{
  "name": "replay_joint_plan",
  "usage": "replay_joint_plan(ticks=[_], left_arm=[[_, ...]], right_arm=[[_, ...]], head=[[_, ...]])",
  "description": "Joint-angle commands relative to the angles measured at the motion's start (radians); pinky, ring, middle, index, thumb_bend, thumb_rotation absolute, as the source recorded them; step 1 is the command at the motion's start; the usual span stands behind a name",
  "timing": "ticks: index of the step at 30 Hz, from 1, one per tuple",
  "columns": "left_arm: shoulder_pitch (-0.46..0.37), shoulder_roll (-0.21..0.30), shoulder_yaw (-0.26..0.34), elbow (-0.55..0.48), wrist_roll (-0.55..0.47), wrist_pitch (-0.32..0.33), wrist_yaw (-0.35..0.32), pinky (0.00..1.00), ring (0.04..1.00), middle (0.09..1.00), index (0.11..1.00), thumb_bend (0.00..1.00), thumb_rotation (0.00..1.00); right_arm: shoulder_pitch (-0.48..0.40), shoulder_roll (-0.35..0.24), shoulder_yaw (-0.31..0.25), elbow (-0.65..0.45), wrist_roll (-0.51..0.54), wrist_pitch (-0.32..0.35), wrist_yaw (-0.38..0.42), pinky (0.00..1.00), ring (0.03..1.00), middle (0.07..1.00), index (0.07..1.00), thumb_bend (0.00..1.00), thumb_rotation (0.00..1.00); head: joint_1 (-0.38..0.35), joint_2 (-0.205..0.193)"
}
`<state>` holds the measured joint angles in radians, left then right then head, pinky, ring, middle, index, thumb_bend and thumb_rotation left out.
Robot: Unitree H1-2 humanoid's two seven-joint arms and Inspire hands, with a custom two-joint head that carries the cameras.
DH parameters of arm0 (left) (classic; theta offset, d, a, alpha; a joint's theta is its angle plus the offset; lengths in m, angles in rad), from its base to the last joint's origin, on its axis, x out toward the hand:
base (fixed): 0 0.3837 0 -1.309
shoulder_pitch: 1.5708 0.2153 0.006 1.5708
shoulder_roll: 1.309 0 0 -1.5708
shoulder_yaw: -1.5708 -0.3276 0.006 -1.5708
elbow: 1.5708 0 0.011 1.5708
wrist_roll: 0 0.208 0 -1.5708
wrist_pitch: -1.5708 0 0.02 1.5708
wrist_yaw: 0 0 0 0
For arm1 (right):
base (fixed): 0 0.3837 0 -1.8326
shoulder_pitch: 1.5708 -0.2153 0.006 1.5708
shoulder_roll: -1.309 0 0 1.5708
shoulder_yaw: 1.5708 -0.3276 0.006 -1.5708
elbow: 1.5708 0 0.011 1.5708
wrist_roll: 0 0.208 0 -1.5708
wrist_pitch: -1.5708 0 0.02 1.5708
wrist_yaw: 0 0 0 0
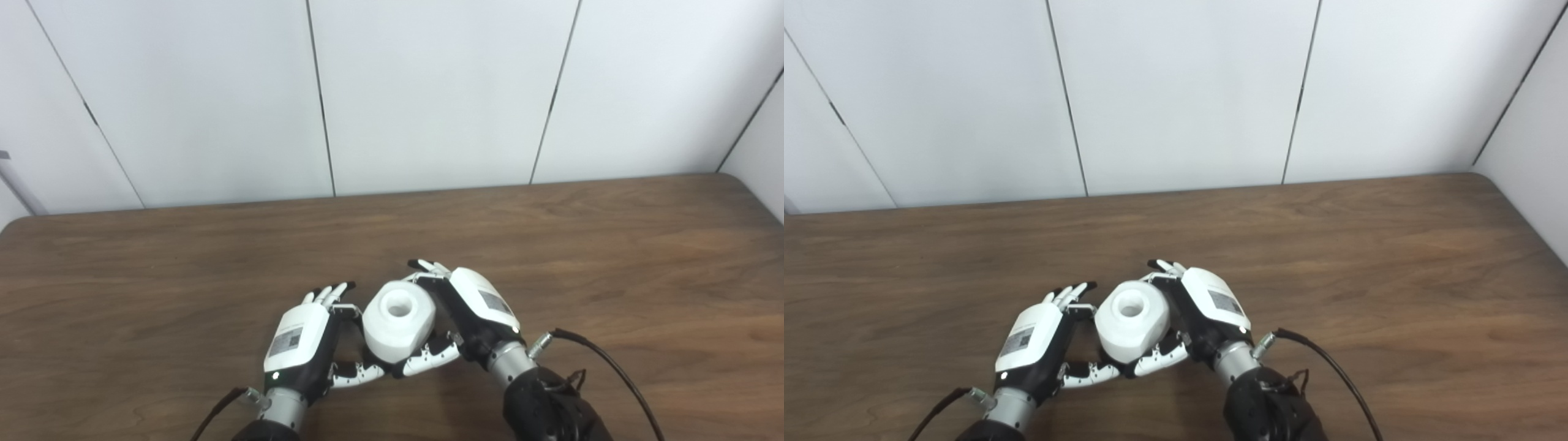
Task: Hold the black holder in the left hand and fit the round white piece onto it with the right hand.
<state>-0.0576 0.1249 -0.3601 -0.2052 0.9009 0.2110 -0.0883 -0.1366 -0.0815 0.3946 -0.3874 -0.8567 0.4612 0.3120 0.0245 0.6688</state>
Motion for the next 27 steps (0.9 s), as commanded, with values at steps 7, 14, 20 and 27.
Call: replay_joint_plan(ticks=[7, 14, 20, 27], left_arm=[[-0.042, -0.015, -0.005, -0.006, 0.006, -0.017, 0.017, 1.00, 0.959, 0.942, 0.483, 0.51, 0.05], [-0.046, -0.018, -0.005, -0.004, 0.008, -0.018, 0.022, 1.00, 0.955, 0.938, 0.483, 0.51, 0.05], [-0.044, -0.018, -0.004, -0.004, 0.005, -0.021, 0.023, 1.00, 0.956, 0.938, 0.483, 0.52, 0.05], [-0.041, -0.018, -0.002, -0.005, 0.000, -0.020, 0.022, 1.00, 0.958, 0.939, 0.483, 0.52, 0.05]], right_arm=[[0.043, -0.033, 0.039, -0.033, -0.006, -0.042, 0.023, 0.81, 0.947, 0.925, 0.481, 0.50, 0.15], [0.058, -0.054, 0.030, -0.034, 0.023, -0.098, -0.013, 0.84, 0.948, 0.927, 0.480, 0.50, 0.14], [0.061, -0.062, 0.026, -0.028, 0.030, -0.116, -0.025, 0.84, 0.944, 0.925, 0.481, 0.50, 0.15], [0.058, -0.062, 0.023, -0.023, 0.033, -0.109, -0.021, 0.83, 0.943, 0.925, 0.481, 0.50, 0.15]], head=[[0.002, 0.007], [0.003, 0.006], [0.003, 0.006], [0.001, 0.004]])
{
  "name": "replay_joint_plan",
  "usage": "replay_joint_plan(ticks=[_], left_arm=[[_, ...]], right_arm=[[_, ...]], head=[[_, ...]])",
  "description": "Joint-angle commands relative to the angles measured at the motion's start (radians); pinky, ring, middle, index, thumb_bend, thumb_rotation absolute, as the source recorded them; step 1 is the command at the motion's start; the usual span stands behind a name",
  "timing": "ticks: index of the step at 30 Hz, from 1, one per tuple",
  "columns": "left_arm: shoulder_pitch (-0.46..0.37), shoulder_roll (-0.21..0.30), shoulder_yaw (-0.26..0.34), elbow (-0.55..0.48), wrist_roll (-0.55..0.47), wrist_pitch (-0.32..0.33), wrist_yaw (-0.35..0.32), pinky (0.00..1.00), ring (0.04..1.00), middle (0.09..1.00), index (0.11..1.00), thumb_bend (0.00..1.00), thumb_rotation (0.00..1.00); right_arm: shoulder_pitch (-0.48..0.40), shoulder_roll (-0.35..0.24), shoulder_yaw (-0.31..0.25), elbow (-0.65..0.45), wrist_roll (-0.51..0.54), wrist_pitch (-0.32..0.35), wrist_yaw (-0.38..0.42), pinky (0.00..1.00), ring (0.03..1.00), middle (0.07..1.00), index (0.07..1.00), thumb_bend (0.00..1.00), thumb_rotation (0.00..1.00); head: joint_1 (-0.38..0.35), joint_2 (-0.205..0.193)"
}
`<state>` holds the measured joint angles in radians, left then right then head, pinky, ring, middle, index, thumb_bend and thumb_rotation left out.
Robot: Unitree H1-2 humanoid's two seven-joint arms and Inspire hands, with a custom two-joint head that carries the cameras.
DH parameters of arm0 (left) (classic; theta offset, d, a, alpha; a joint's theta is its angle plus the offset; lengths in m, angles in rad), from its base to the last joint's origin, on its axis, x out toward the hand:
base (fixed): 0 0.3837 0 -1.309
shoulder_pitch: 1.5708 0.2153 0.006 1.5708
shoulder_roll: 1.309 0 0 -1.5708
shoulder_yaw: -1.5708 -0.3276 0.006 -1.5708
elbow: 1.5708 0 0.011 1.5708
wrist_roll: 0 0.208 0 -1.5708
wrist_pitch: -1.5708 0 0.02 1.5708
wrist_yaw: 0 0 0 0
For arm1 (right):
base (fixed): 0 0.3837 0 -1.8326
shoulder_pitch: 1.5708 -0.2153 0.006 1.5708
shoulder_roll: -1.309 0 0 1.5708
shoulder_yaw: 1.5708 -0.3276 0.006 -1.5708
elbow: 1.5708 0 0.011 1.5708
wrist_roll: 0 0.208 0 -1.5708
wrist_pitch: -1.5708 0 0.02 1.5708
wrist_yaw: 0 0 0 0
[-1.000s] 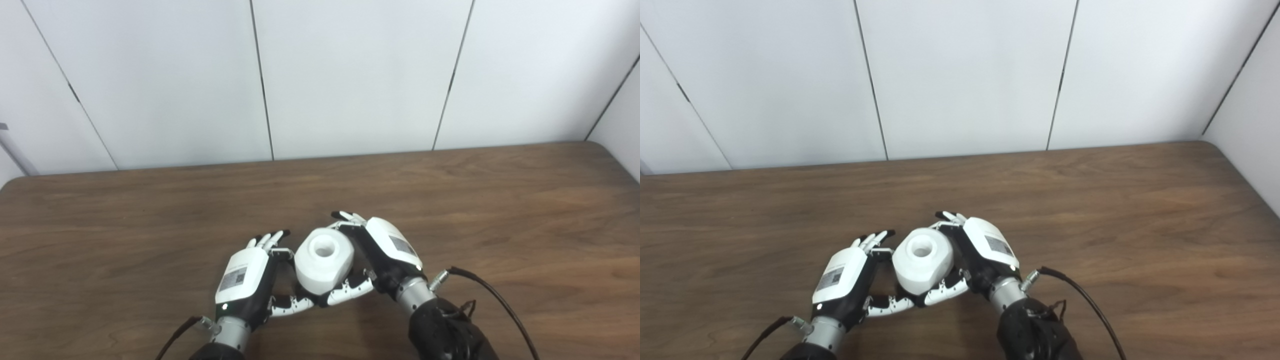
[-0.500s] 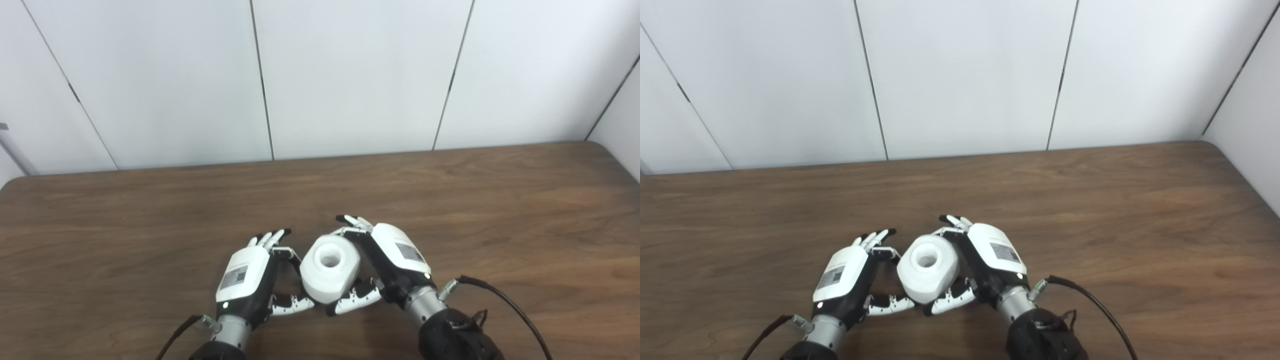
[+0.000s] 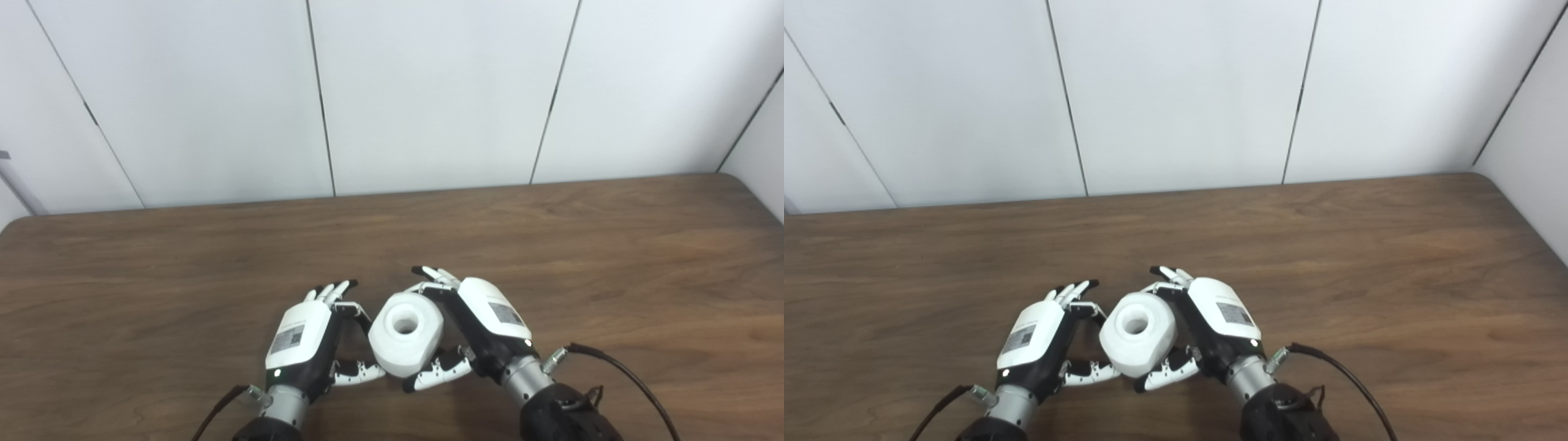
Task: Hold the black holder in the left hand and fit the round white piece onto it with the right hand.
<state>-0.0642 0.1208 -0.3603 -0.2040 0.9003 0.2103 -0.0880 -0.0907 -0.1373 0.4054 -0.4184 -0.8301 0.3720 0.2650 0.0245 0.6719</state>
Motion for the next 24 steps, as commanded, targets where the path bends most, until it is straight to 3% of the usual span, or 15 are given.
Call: replay_joint_plan(ticks=[1, 7, 9, 15, 24], left_arm=[[-0.034, -0.015, -0.002, -0.006, 0.002, -0.018, 0.021, 1.00, 0.960, 0.940, 0.483, 0.52, 0.05], [-0.033, -0.012, -0.002, -0.010, 0.003, -0.015, 0.016, 1.00, 0.961, 0.943, 0.483, 0.52, 0.05], [-0.033, -0.012, -0.002, -0.008, 0.004, -0.017, 0.019, 1.00, 0.960, 0.941, 0.483, 0.52, 0.05], [-0.032, -0.012, -0.002, -0.005, 0.002, -0.022, 0.022, 1.00, 0.956, 0.938, 0.483, 0.52, 0.05], [-0.032, -0.010, -0.001, -0.006, 0.003, -0.021, 0.021, 1.00, 0.956, 0.939, 0.483, 0.52, 0.05]], right_arm=[[0.012, -0.006, 0.012, 0.008, 0.006, -0.017, 0.027, 0.83, 0.941, 0.924, 0.481, 0.50, 0.15], [0.015, 0.000, 0.002, 0.008, 0.038, -0.009, 0.033, 0.84, 0.955, 0.954, 0.494, 0.50, 0.16], [0.015, 0.002, 0.000, 0.005, 0.046, -0.004, 0.035, 0.86, 0.964, 0.967, 0.699, 0.65, 0.35], [0.013, 0.008, -0.008, 0.005, 0.061, 0.005, 0.049, 0.90, 0.986, 0.989, 0.890, 0.82, 0.46], [0.009, 0.016, -0.010, 0.001, 0.057, 0.020, 0.063, 0.92, 0.995, 0.994, 0.941, 0.90, 0.47]], head=[[0.001, 0.001], [-0.001, -0.001], [-0.001, -0.001], [-0.002, -0.003], [-0.005, -0.004]])
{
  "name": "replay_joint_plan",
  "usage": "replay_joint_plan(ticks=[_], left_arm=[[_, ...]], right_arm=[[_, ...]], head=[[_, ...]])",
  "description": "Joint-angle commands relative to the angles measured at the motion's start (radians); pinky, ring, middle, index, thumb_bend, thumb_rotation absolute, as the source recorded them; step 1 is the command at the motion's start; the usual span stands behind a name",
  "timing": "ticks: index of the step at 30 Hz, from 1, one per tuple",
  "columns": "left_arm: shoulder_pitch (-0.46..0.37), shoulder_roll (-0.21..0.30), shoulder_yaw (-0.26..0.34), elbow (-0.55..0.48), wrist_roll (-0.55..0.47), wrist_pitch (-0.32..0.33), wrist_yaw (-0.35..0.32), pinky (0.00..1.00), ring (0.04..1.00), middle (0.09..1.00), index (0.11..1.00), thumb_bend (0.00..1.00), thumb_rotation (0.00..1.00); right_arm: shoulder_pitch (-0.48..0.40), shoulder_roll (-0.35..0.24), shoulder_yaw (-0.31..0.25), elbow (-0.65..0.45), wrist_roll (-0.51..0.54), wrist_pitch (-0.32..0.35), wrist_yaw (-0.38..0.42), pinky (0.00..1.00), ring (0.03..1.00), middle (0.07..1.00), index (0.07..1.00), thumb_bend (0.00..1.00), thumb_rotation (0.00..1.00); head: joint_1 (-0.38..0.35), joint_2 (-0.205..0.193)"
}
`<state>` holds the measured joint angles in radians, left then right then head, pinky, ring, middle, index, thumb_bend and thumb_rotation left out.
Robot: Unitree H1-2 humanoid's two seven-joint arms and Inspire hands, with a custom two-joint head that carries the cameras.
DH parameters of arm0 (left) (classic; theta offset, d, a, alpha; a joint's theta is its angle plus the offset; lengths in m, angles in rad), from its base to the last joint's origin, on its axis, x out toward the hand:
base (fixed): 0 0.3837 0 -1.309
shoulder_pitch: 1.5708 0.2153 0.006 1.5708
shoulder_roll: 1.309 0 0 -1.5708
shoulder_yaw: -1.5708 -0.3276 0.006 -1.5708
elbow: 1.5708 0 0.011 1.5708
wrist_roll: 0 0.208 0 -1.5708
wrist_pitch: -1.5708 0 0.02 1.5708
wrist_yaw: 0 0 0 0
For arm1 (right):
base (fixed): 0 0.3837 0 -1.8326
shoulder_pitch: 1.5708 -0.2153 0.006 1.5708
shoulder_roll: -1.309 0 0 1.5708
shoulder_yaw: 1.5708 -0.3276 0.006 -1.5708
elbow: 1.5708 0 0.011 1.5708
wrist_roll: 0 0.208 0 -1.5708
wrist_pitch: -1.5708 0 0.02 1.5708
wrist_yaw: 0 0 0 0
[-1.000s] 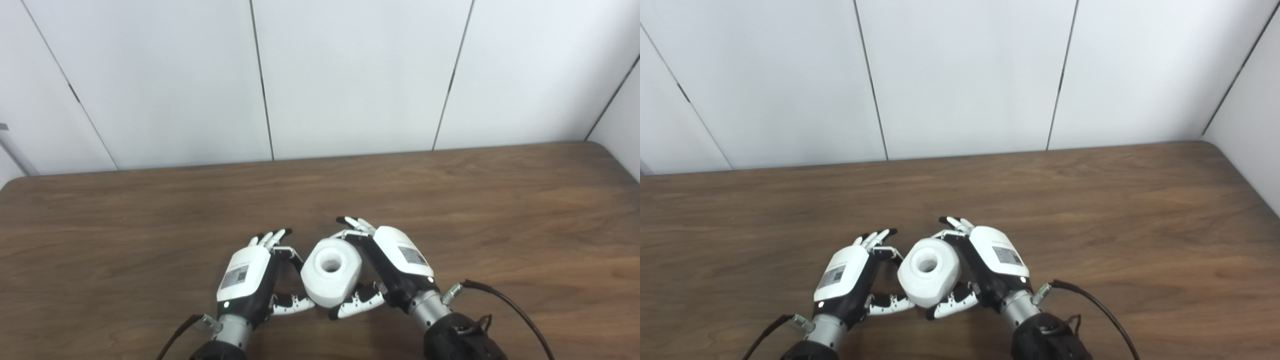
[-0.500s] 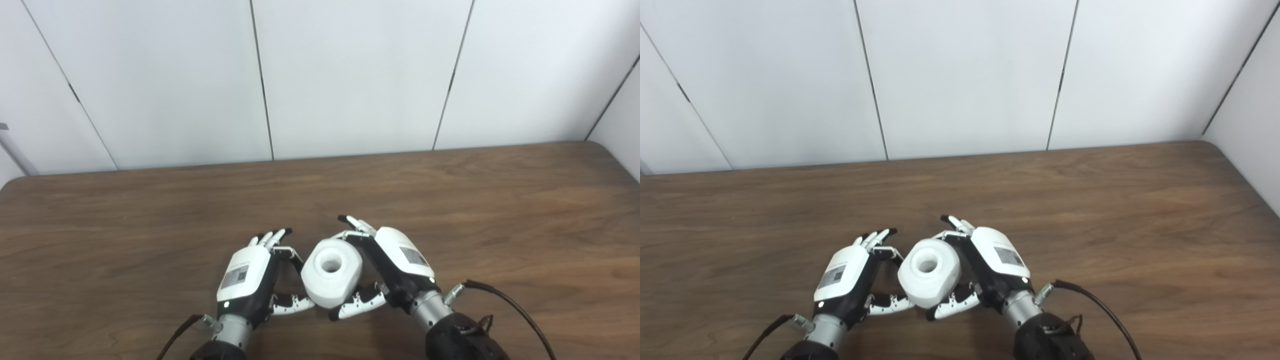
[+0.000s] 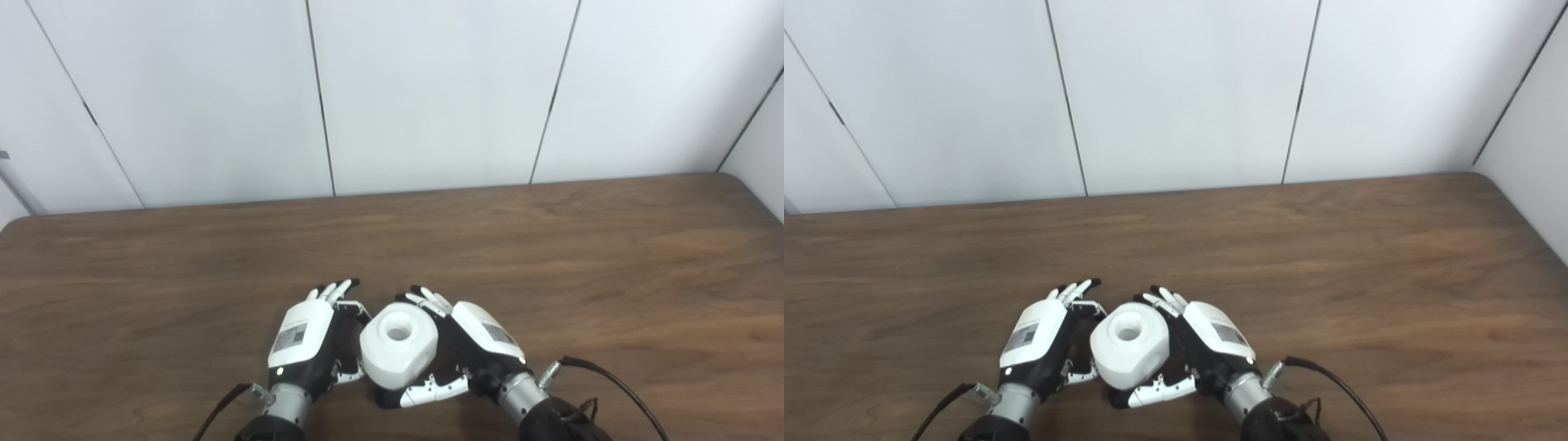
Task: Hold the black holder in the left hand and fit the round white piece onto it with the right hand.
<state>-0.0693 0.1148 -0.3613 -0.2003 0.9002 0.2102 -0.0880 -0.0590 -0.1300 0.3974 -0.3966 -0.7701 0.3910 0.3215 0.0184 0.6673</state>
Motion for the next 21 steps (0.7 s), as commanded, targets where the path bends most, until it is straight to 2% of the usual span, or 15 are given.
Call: replay_joint_plan(ticks=[1, 10, 21], left_arm=[[-0.027, -0.004, 0.000, -0.008, 0.003, -0.022, 0.022, 1.00, 0.956, 0.938, 0.483, 0.52, 0.05], [-0.027, -0.002, 0.000, -0.007, 0.004, -0.025, 0.025, 1.00, 0.953, 0.937, 0.483, 0.52, 0.05], [-0.026, 0.002, 0.005, -0.004, 0.000, -0.024, 0.026, 1.00, 0.953, 0.933, 0.483, 0.52, 0.05]], right_arm=[[-0.022, 0.010, -0.003, -0.021, -0.002, 0.001, 0.006, 0.92, 0.995, 0.994, 0.943, 0.90, 0.46], [-0.022, 0.013, -0.004, -0.020, -0.004, -0.001, 0.001, 0.91, 0.992, 0.986, 0.942, 0.90, 0.42], [-0.025, 0.016, -0.004, -0.016, -0.004, 0.001, 0.003, 0.90, 0.994, 0.988, 0.944, 0.91, 0.42]], head=[[0.000, 0.001], [-0.003, 0.000], [-0.005, -0.006]])
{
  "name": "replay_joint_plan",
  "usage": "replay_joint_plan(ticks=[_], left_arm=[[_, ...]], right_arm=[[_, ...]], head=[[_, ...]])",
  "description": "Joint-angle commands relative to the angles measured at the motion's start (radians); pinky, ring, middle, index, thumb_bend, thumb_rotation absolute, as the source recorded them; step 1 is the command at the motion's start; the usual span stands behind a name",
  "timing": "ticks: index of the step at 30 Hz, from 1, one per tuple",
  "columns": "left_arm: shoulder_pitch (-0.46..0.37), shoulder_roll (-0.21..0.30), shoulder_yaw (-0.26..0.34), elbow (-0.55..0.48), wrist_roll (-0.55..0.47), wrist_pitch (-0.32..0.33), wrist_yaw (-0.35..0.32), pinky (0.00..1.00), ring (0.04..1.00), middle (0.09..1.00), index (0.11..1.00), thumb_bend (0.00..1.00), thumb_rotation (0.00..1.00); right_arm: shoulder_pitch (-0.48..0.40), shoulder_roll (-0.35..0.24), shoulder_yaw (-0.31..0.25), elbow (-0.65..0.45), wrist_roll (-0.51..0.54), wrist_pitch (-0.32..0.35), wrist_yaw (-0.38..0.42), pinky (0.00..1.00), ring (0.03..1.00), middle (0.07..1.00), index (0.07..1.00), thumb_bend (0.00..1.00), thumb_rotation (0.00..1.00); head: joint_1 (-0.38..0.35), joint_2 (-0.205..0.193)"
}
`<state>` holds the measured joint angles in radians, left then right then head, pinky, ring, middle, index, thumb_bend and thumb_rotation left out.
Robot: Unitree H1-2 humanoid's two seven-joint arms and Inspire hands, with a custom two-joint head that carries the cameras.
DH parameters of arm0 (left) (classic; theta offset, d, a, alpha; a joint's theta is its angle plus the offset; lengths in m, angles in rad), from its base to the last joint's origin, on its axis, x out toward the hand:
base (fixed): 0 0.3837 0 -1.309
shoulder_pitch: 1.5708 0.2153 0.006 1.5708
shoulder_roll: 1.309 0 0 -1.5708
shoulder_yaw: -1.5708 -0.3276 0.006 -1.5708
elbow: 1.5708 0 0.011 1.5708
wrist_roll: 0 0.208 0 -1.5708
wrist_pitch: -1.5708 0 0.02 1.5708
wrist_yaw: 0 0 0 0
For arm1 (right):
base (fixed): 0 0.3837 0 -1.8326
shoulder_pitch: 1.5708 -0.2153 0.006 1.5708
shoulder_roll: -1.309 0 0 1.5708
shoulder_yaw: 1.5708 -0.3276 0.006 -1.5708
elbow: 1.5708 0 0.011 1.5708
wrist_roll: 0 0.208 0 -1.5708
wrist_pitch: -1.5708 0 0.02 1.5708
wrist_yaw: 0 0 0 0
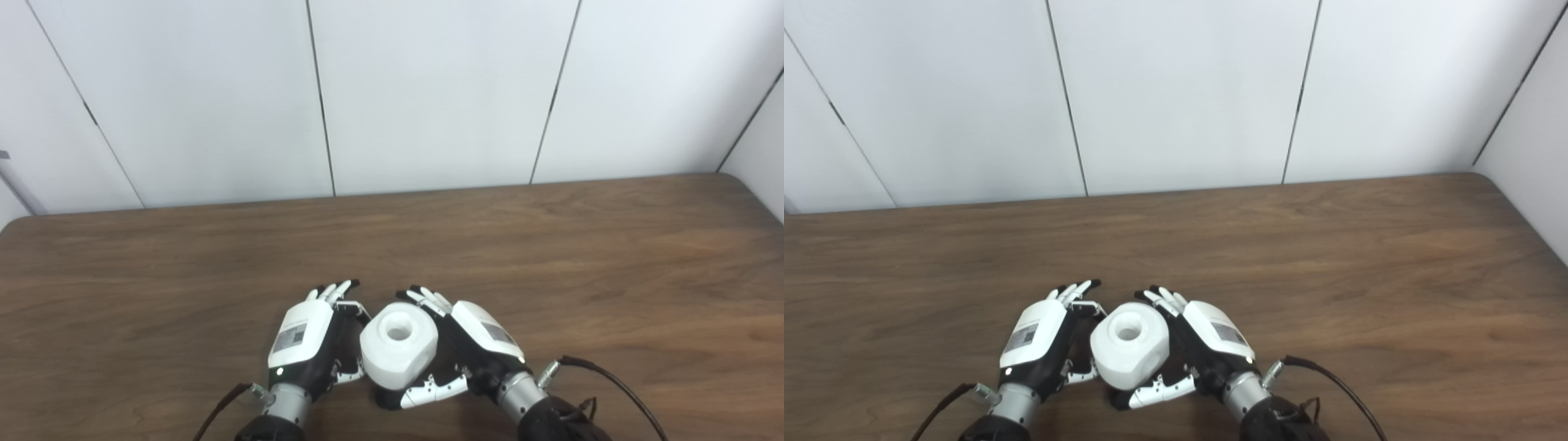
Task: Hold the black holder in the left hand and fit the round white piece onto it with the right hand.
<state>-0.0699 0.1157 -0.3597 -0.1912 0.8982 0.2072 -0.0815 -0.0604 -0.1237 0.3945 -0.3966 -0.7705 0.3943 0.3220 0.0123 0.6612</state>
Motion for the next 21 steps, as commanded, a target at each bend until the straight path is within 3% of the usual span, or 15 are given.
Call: replay_joint_plan(ticks=[1, 9, 16, 17, 21], left_arm=[[-0.026, 0.002, 0.003, -0.014, 0.005, -0.016, 0.015, 1.00, 0.954, 0.935, 0.483, 0.52, 0.05], [-0.030, 0.008, 0.014, -0.023, -0.013, 0.006, -0.030, 1.00, 0.972, 0.951, 0.484, 0.52, 0.05], [-0.045, 0.031, 0.003, -0.040, 0.009, 0.044, -0.123, 1.00, 0.986, 0.972, 0.494, 0.52, 0.07], [-0.049, 0.035, 0.001, -0.043, 0.014, 0.057, -0.143, 1.00, 0.992, 0.980, 0.598, 0.74, 0.11], [-0.060, 0.044, -0.007, -0.052, 0.037, 0.085, -0.190, 1.00, 0.995, 0.989, 0.715, 0.94, 0.16]], right_arm=[[-0.023, 0.010, -0.002, -0.016, -0.003, -0.001, 0.003, 0.90, 0.994, 0.988, 0.944, 0.92, 0.42], [-0.025, 0.013, -0.005, -0.011, 0.007, -0.005, -0.002, 0.91, 1.000, 0.993, 0.948, 0.94, 0.42], [-0.028, 0.014, -0.005, -0.007, 0.004, -0.005, -0.002, 0.90, 0.997, 0.993, 0.965, 0.96, 0.43], [-0.029, 0.014, -0.004, -0.006, 0.003, -0.005, -0.002, 0.90, 0.997, 0.994, 0.973, 0.96, 0.43], [-0.031, 0.014, -0.004, -0.005, 0.003, -0.003, 0.000, 0.90, 0.999, 0.999, 0.988, 0.96, 0.42]], head=[[0.001, 0.000], [-0.002, -0.005], [-0.003, -0.007], [-0.003, -0.008], [-0.004, -0.009]])
